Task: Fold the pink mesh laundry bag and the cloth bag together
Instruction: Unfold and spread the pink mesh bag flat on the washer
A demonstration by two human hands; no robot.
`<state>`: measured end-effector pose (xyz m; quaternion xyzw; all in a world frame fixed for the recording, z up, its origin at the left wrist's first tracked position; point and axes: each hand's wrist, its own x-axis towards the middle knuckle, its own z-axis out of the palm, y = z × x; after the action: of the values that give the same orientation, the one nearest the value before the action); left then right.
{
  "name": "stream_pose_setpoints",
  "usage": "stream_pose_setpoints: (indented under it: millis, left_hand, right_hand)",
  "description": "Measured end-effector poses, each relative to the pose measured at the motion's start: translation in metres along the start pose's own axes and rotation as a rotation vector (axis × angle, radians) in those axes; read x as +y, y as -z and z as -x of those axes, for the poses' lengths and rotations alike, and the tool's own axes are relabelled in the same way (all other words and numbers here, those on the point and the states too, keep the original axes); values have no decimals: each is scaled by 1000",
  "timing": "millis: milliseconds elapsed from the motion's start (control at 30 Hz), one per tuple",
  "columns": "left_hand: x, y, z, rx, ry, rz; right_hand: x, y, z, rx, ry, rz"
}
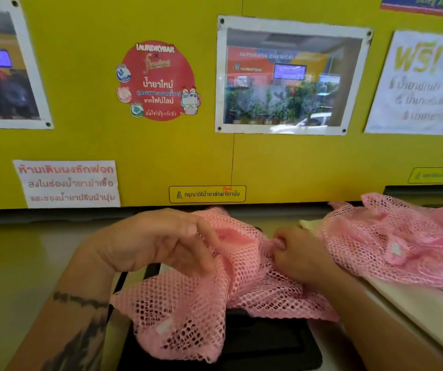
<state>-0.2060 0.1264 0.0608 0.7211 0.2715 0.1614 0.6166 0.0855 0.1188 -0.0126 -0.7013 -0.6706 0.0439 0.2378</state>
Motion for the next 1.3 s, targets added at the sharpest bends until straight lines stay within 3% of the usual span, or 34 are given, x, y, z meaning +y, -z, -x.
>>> stream_pose_setpoints:
  millis: [33, 100, 167, 300, 433, 633, 733, 833, 900, 1000, 1067, 1133, 1200, 1233, 1300]
  left_hand:
    - [-6, 0, -5, 111, 64, -102]
    - [-24, 3, -18, 323, 229, -557]
    - [-41, 1, -35, 494, 299, -851]
    - [-60, -14, -64, 740, 128, -717]
    - [-63, -29, -83, 630, 321, -1052]
    - [-57, -36, -77, 727, 86, -788]
    - [-48, -23, -59, 1020, 98, -712]
    - [-36, 5, -33, 1298, 379, -859]
    - [-33, 6, -29, 1309, 427, -941]
    - [-37, -14, -44, 1192, 151, -870]
    - [-45, -22, -51, 1013, 40, -846]
    - [-54, -23, -54, 775, 143, -866]
    - [-60, -22, -54, 574, 413, -903]
    - [-59, -22, -52, 532, 518, -915]
    - [-51, -25, -49, 611, 612, -909]
  right_hand:
    - [2, 3, 0, 60, -55, -18]
    - [5, 11, 2, 127, -133, 3]
    - [5, 15, 2, 125, -125, 170]
    - [-13, 3, 4, 133, -6, 214]
    - [-22, -11, 0, -15, 50, 48]
    - [-7, -8, 1, -12, -38, -108]
    - [2, 4, 4, -7, -89, -109]
    - [8, 15, 8, -61, -108, -78]
    - [5, 14, 9, -32, -81, -67]
    - [-9, 8, 9, 9, -27, -3]
    - [-13, 2, 9, -45, 45, 7]
    - [-10, -5, 9, -151, 83, 43]
    - [-4, -10, 7, -212, 16, 123]
    - [-2, -7, 7, -212, -47, 165]
    - [2, 1, 7, -196, -171, 259]
